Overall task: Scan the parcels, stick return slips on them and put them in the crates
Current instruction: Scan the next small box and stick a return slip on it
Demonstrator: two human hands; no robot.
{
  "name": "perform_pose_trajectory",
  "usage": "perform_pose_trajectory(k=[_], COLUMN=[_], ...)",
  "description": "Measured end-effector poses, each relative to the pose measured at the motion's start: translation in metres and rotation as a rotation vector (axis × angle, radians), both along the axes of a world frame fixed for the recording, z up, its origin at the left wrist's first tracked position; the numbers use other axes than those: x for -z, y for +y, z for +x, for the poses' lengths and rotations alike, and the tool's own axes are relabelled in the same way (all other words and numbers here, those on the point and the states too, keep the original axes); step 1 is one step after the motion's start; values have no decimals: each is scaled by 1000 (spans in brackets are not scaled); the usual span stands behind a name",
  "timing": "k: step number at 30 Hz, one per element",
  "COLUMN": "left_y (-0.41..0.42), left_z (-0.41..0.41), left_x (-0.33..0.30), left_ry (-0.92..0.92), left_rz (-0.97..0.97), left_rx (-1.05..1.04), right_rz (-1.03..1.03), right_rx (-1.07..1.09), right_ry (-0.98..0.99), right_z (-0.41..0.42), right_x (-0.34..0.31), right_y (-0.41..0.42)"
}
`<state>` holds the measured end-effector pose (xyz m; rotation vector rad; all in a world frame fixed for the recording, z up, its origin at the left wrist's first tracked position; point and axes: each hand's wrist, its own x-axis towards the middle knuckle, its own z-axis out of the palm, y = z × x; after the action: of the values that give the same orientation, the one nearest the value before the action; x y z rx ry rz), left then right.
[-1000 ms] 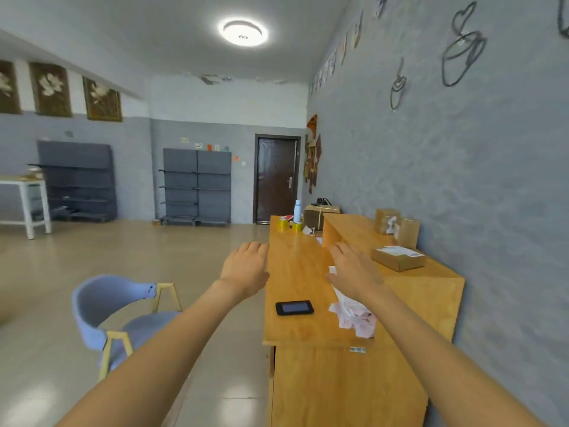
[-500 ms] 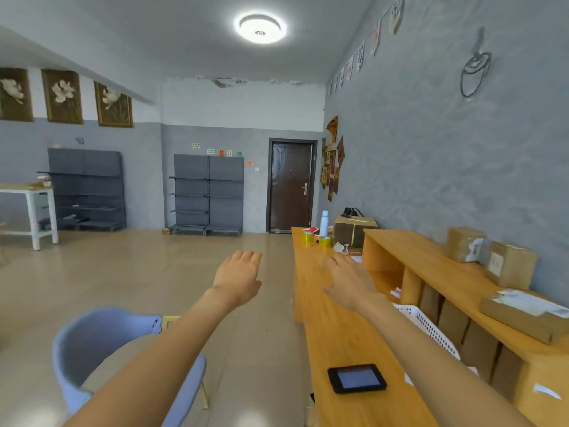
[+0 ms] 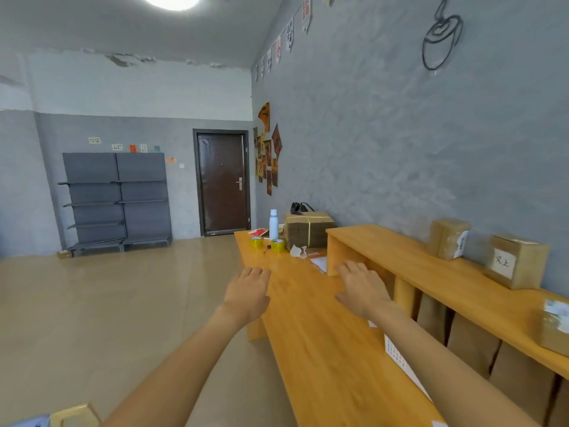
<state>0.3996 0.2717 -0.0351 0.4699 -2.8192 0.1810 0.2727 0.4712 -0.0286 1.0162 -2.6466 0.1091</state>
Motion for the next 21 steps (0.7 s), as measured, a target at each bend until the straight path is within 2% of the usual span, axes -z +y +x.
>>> perform_pose_trajectory(k=[5,9,19,21], left_y=[-27,-22,70,90], left_z=[-133,-238,-454,-489], left_x=[1,-15,-19,-18], left_ry=[-52,-7,-4,-5], left_rz=[-40,-41,76,153], left_rx=[140,307,751,843], right_rz=[-38,-77,10,18], right_rx=[122,282,746,839], right_ry=[-37,-35,-86,-103], right_z=[-100,-174,-265,-278], right_x=[15,5,21,24], right_y=[-17,1,83,94])
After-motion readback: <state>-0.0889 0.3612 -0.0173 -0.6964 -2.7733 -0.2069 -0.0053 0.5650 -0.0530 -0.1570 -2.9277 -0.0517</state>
